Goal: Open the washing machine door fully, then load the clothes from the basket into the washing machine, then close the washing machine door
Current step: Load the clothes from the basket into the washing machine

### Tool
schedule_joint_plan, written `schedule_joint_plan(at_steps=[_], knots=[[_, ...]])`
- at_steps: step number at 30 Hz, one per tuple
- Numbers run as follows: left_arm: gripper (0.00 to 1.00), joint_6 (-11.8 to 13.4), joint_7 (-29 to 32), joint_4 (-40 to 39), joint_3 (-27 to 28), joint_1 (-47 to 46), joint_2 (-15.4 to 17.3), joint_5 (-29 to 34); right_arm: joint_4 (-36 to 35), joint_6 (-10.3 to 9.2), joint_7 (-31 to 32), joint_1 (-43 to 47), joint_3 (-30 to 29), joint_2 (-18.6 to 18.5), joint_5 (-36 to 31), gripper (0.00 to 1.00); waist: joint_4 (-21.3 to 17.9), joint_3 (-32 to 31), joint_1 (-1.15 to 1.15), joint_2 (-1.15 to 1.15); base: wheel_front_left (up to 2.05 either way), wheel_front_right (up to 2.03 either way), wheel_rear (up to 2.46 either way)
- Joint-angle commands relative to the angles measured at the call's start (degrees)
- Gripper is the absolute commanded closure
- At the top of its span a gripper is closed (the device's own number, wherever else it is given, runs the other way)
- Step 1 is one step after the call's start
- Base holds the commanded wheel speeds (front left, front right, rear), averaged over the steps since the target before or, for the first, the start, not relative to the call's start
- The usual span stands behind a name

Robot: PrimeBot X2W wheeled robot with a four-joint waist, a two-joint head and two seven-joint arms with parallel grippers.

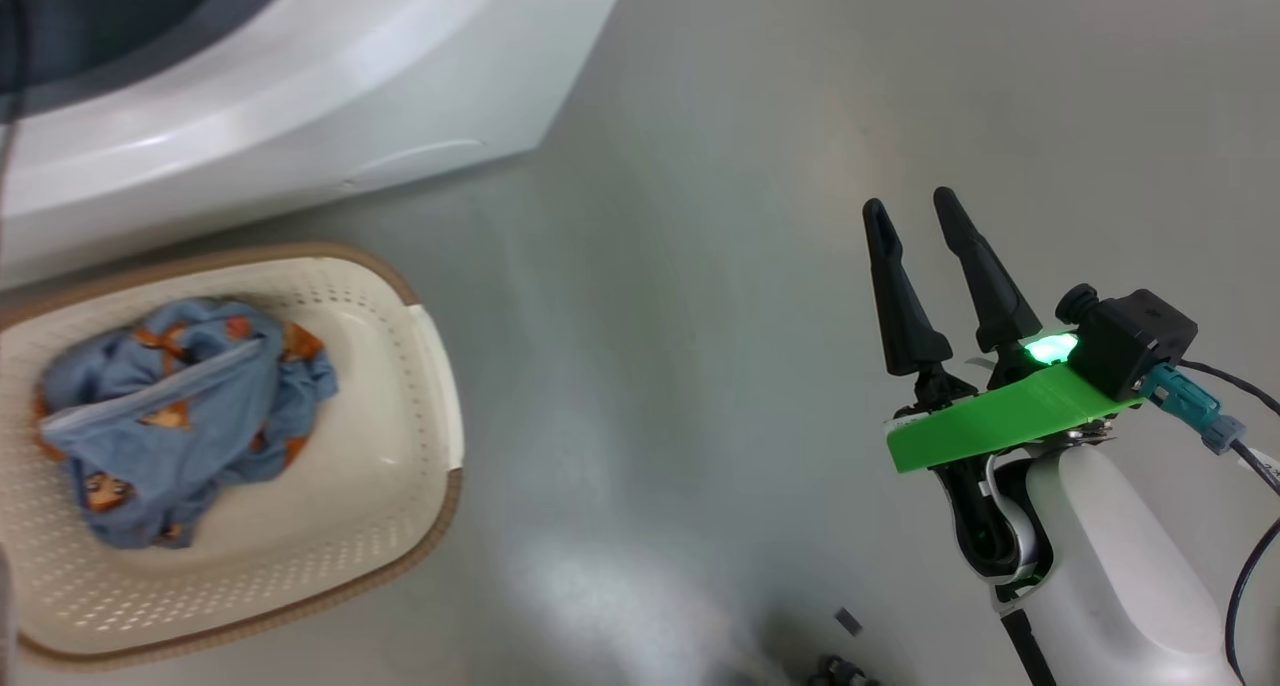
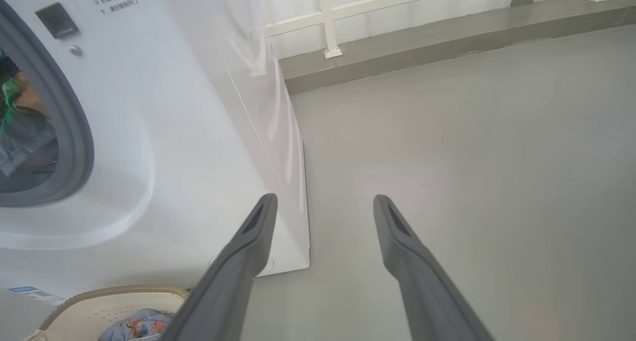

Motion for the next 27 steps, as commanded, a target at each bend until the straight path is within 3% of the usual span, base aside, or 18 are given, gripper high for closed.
schedule_joint_plan(at_steps=[1,2,16,27], knots=[[0.75,0.75,-0.63,-3.44,1.61,-1.69,2.79,0.76,-1.41,0.32,-0.46,0.07,0.65,0.26,-0.01,0.00,-2.34,2.68,0.00,0.00,0.00,0.00,0.00],[0.00,1.05,-0.63,-4.37,2.30,-1.28,2.77,1.00,-1.38,0.32,-0.46,0.03,0.55,0.28,-0.03,0.00,-2.28,2.72,0.00,0.00,0.00,0.00,0.00],[0.00,-0.14,-0.66,0.53,3.98,4.17,-0.80,2.19,-0.30,0.32,-0.46,-0.75,0.36,0.38,-0.80,0.00,0.60,-0.82,0.00,0.00,0.00,0.00,0.00],[0.00,-1.59,-0.66,-3.13,6.79,14.49,-3.55,2.29,0.56,0.32,-0.46,0.15,-0.31,-1.05,-1.56,0.00,4.65,-8.26,0.00,0.00,0.00,0.00,0.00]])
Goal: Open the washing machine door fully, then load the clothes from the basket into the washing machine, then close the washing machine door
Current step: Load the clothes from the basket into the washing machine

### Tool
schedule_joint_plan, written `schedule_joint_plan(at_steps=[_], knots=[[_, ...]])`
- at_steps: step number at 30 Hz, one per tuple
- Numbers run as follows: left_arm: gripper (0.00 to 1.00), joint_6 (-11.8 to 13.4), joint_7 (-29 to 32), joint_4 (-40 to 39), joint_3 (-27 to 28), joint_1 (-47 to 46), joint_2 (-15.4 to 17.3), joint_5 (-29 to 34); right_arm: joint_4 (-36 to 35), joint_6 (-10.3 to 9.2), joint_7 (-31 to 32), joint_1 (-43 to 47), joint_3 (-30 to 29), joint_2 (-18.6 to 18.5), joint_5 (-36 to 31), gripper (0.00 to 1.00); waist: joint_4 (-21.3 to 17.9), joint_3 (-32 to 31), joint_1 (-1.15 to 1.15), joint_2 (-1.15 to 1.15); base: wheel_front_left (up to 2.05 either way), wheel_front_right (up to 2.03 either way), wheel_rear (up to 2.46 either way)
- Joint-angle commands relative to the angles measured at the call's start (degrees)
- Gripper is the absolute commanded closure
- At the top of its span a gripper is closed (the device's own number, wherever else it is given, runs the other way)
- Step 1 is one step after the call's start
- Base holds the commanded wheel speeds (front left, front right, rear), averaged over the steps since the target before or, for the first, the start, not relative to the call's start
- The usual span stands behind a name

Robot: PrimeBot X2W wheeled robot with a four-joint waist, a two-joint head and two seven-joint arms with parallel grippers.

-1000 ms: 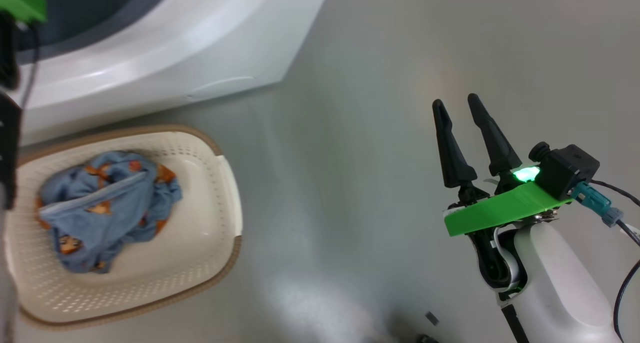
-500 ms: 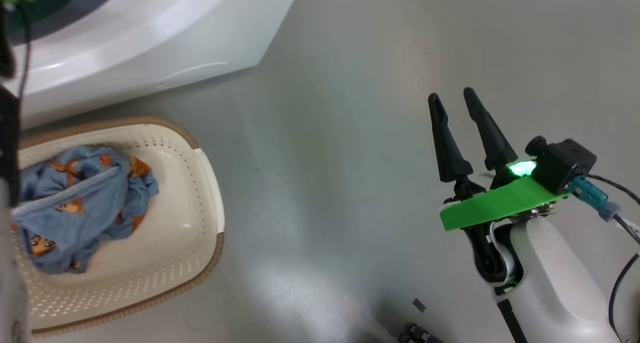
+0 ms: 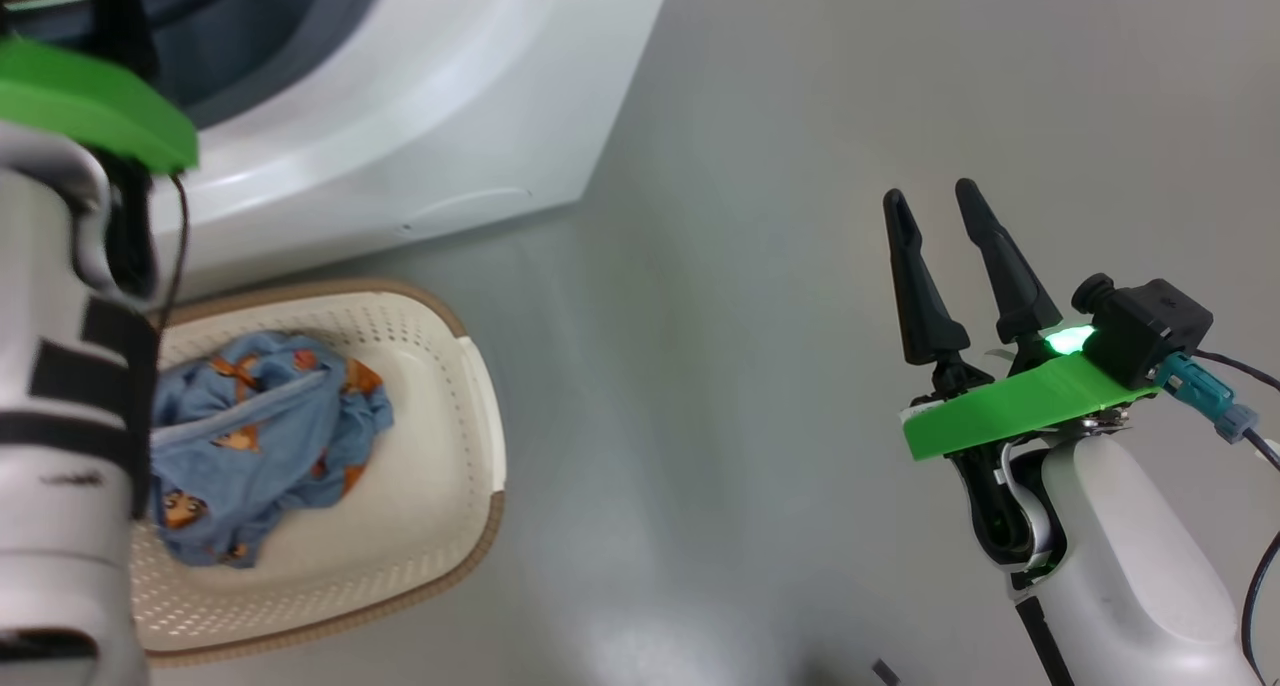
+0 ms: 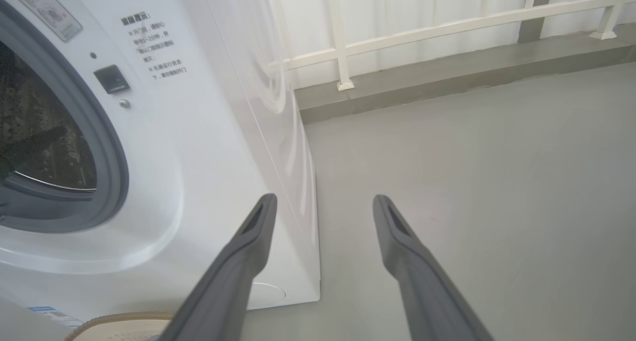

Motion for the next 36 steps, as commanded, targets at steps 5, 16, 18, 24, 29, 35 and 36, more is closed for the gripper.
schedule_joint_plan(at_steps=[5,16,18,24,29,35,36], knots=[[0.00,-0.17,-0.30,-4.66,2.28,7.43,0.33,1.77,-0.25,0.32,-0.46,2.03,1.16,-1.29,-0.42,0.00,4.19,-6.84,0.00,0.00,0.00,0.00,0.00],[0.00,-1.30,-0.30,-10.94,5.62,23.29,-3.01,2.70,2.04,0.32,-0.46,5.42,1.65,-3.80,0.38,0.00,7.83,-17.98,0.00,0.00,0.00,0.00,0.00],[0.00,-1.46,-0.30,-12.46,6.13,26.07,-3.35,3.06,2.43,0.32,-0.46,6.19,1.81,-4.17,0.66,0.00,8.34,-19.90,0.00,0.00,0.00,0.00,0.00],[0.00,-1.68,-0.30,-17.56,7.24,32.96,-4.33,4.17,2.96,0.32,-0.46,8.29,1.94,-4.78,1.23,0.00,9.77,-23.57,0.00,0.00,0.00,0.00,0.00],[0.00,-1.73,-0.30,-23.04,8.41,38.69,-5.41,4.64,3.11,0.32,-0.46,9.60,1.95,-5.14,1.58,0.00,11.22,-25.74,0.00,0.00,0.00,0.00,0.00],[0.00,-1.45,-0.30,-29.12,9.40,44.27,-6.64,4.62,2.77,0.32,-0.46,10.36,1.79,-5.44,1.56,0.00,12.72,-27.09,0.00,0.00,0.00,0.00,0.00],[0.00,-1.36,-0.30,-30.17,9.48,45.18,-6.72,4.72,2.67,0.32,-0.46,10.39,1.82,-5.48,1.54,0.00,12.88,-27.19,0.00,0.00,0.00,0.00,0.00]])
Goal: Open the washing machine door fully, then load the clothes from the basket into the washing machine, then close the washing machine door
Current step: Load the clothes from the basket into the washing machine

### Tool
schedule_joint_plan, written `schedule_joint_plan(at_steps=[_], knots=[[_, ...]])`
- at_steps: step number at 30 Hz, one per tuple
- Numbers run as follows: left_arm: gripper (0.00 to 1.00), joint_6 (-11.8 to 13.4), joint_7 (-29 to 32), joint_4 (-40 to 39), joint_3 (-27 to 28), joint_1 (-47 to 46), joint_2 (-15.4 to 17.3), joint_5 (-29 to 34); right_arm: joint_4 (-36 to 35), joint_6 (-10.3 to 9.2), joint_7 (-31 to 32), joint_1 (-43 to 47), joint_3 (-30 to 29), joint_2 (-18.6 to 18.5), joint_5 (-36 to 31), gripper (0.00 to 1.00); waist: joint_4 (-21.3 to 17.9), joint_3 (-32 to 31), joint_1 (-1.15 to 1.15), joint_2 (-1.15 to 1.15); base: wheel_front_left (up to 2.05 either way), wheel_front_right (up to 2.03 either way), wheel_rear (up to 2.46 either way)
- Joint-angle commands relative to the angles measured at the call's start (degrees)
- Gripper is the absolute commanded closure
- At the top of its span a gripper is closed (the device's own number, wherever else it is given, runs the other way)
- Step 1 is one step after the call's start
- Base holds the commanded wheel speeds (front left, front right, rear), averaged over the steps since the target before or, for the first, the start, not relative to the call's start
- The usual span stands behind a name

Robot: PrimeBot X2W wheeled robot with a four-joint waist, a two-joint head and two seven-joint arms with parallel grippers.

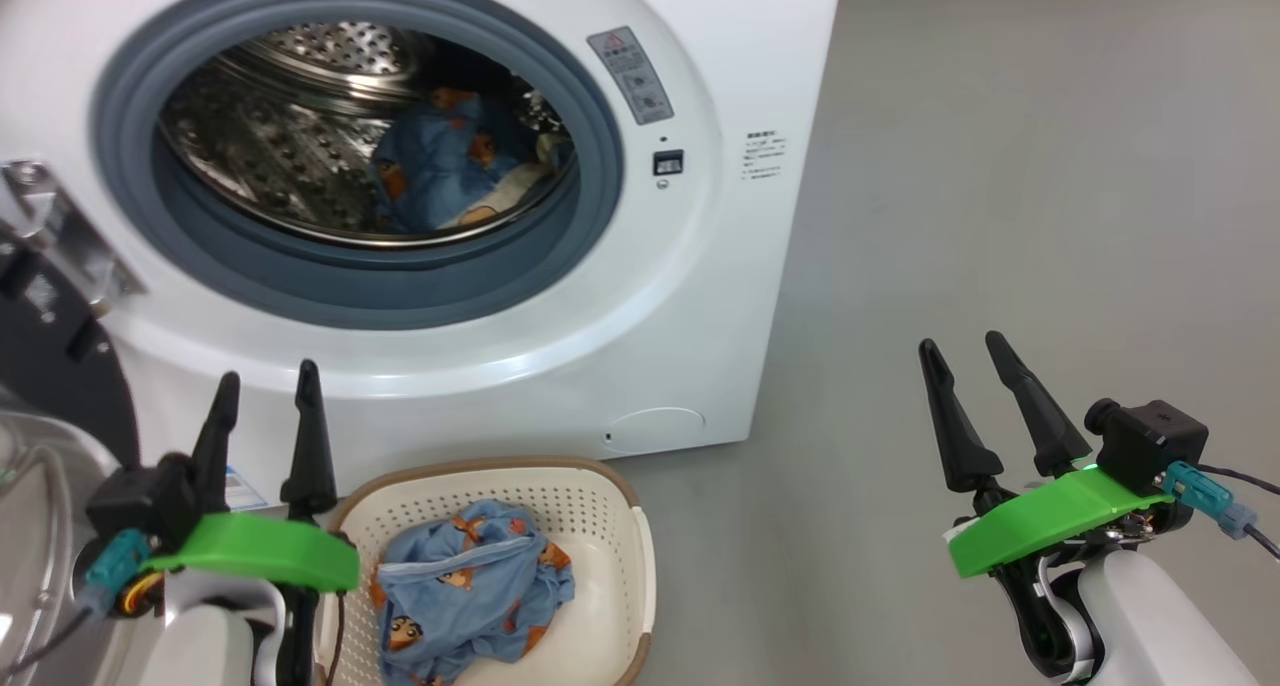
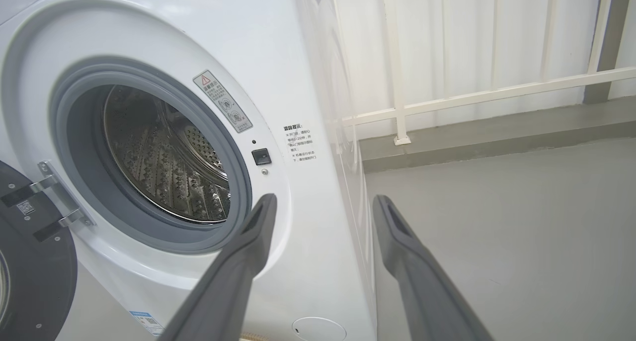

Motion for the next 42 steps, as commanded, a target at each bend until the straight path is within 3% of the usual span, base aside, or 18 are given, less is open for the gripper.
schedule_joint_plan(at_steps=[1,21,42], knots=[[0.00,0.38,-0.36,-2.42,1.91,0.42,1.32,0.99,-1.51,0.32,-0.46,0.68,0.72,-0.51,-0.06,0.00,1.18,-1.04,0.00,0.00,0.00,0.00,0.00],[0.00,3.24,-0.27,-14.33,3.07,10.86,0.64,0.18,-2.86,0.32,-0.46,1.59,-0.34,-1.45,-0.93,0.00,2.75,-1.46,0.00,0.00,0.00,0.00,0.00],[0.00,4.58,-0.17,-16.02,1.92,11.48,0.47,-0.16,-2.42,0.32,-0.46,1.19,-0.37,-1.60,-1.35,0.00,2.45,-0.66,0.00,0.00,0.00,0.00,0.00]])
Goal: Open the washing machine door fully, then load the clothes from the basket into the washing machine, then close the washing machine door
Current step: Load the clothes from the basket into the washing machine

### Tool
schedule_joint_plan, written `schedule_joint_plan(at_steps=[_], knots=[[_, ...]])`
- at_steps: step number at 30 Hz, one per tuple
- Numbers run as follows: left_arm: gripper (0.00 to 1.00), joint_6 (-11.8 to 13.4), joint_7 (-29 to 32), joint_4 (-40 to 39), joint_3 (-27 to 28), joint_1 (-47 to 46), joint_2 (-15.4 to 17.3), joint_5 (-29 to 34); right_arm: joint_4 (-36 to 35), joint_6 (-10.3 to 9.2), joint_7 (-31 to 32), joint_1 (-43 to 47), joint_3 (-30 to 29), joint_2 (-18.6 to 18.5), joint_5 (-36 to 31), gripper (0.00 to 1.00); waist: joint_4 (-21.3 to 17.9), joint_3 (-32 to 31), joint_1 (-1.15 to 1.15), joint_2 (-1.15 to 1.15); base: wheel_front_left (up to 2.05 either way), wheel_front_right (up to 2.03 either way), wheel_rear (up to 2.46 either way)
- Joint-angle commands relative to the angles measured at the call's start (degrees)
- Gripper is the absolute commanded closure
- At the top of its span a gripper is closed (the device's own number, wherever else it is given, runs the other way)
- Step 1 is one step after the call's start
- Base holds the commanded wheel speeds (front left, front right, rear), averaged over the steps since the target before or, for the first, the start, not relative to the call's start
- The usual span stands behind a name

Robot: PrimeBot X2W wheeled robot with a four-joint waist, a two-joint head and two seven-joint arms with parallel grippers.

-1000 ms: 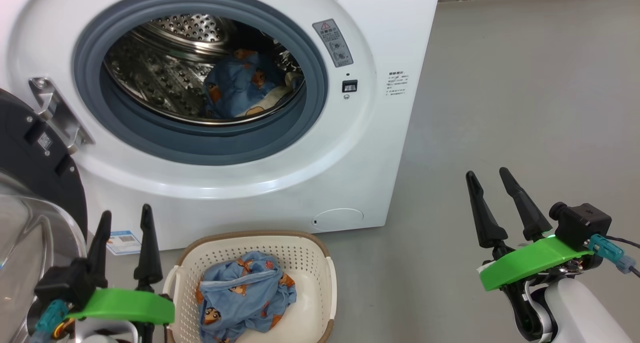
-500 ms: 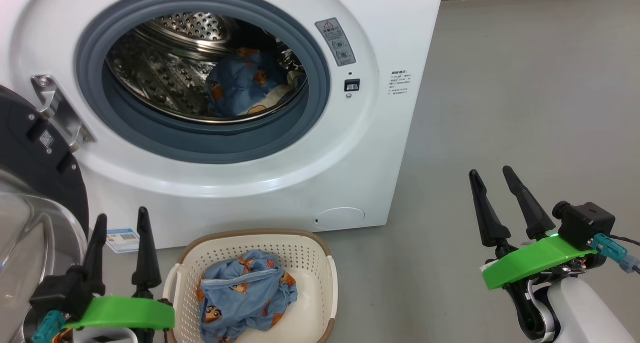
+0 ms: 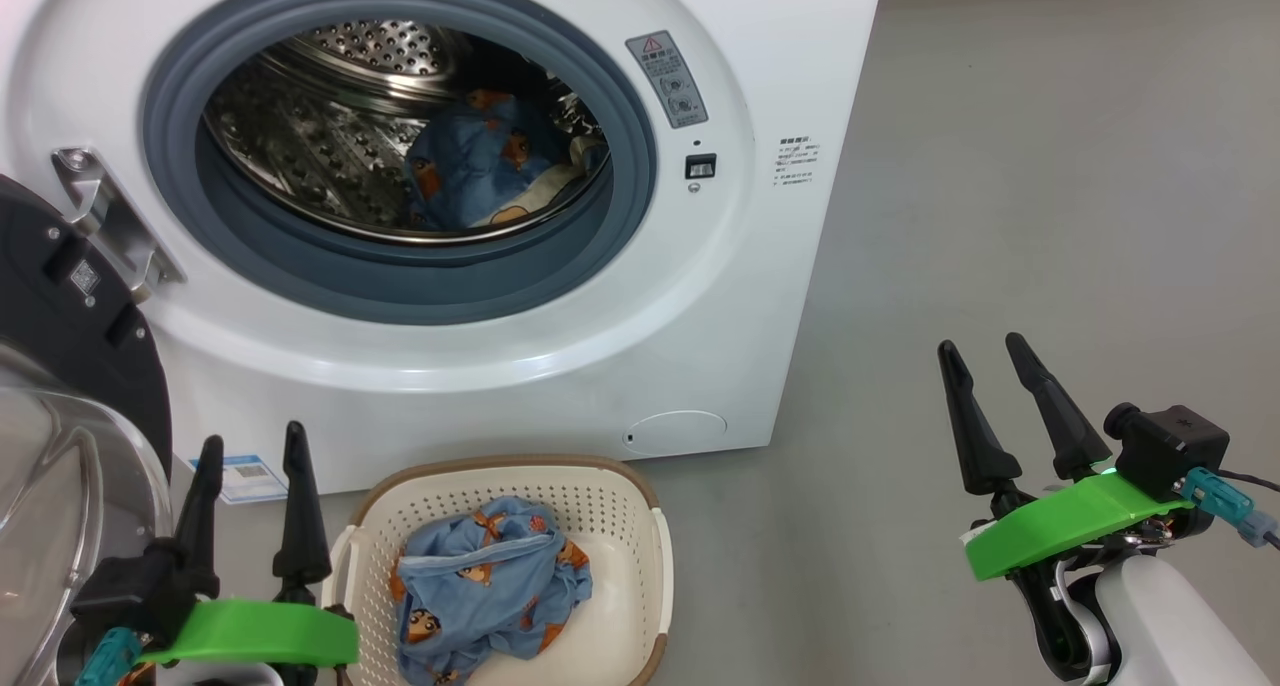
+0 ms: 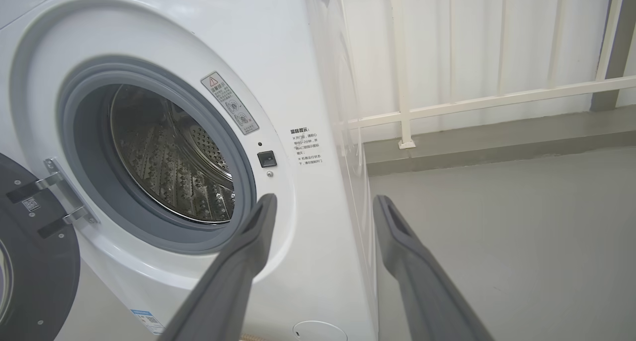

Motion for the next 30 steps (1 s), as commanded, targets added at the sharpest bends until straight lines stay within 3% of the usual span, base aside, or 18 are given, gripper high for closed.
schedule_joint_plan(at_steps=[1,30], knots=[[0.00,0.51,-0.17,-1.72,1.62,-0.77,0.79,-0.61,-1.22,0.32,-0.46,0.00,0.96,-0.74,-0.76,0.00,-0.01,0.05,0.00,0.00,0.00,0.00,0.00],[0.00,1.06,0.88,-1.27,-0.30,-1.43,1.14,-1.47,-1.43,0.32,-0.46,-0.46,1.07,-0.33,-0.88,0.00,-0.84,2.52,0.00,0.00,0.00,0.00,0.00]])
